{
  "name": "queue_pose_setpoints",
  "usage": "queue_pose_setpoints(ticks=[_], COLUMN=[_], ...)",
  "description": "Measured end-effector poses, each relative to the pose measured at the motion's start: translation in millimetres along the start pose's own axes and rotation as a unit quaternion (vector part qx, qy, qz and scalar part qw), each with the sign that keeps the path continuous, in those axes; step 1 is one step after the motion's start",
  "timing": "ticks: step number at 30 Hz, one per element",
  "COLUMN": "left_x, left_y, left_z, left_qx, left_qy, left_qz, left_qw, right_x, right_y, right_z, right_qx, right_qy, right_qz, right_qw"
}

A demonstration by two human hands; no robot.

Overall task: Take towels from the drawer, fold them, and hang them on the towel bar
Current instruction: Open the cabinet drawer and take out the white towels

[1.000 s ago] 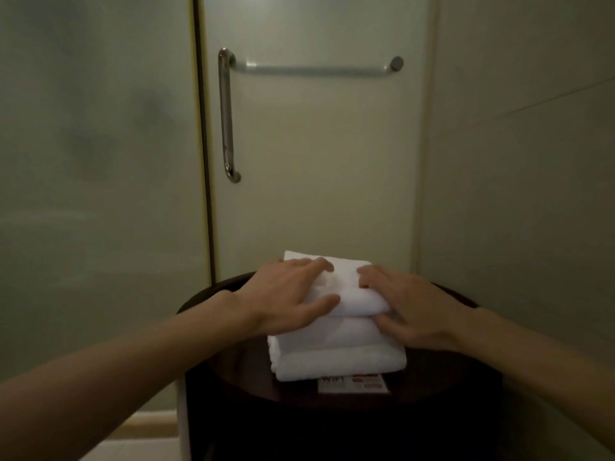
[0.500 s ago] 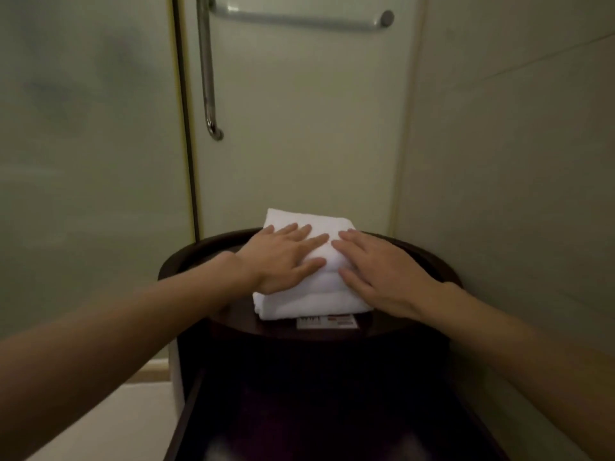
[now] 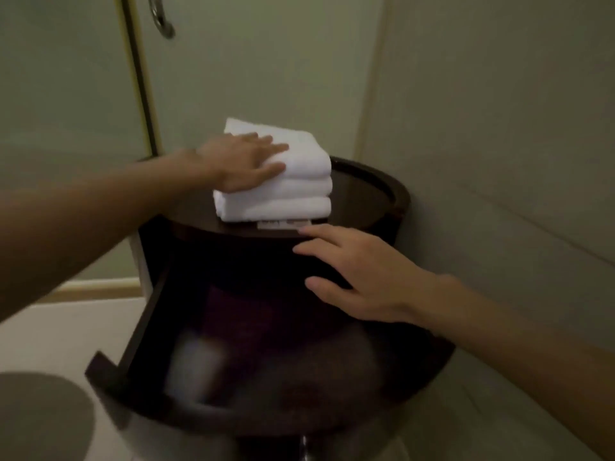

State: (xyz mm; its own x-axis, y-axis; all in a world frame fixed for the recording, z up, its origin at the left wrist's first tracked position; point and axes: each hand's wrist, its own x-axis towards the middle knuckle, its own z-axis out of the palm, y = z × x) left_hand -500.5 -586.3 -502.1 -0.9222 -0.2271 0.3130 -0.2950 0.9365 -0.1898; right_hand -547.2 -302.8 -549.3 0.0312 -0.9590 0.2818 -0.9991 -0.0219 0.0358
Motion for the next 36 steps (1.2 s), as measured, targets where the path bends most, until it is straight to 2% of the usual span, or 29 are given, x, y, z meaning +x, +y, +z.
queue_pose_setpoints(ticks=[16, 22, 27, 36], left_x=[-2.3, -1.0, -2.5, -6.1], left_y=[0.9, 0.3, 2.3, 3.4], left_z=[-5.7, -2.2, -2.1, -2.3], left_qx=[-0.007, 0.007, 0.015, -0.004], left_qy=[0.013, 0.017, 0.021, 0.028], left_qz=[-0.004, -0.008, -0.012, -0.001], left_qw=[1.000, 1.000, 1.000, 1.000], right_x=[-61.8, -72.1, -72.6, -57.9], right_y=[-39.9, -43.6, -41.5, -28.0], right_z=[10.6, 17.1, 23.0, 32.8], right_qx=[0.050, 0.029, -0.003, -0.010], right_qy=[-0.060, -0.073, -0.056, 0.001], right_qz=[-0.038, -0.075, -0.117, -0.110], right_qw=[0.996, 0.994, 0.992, 0.994])
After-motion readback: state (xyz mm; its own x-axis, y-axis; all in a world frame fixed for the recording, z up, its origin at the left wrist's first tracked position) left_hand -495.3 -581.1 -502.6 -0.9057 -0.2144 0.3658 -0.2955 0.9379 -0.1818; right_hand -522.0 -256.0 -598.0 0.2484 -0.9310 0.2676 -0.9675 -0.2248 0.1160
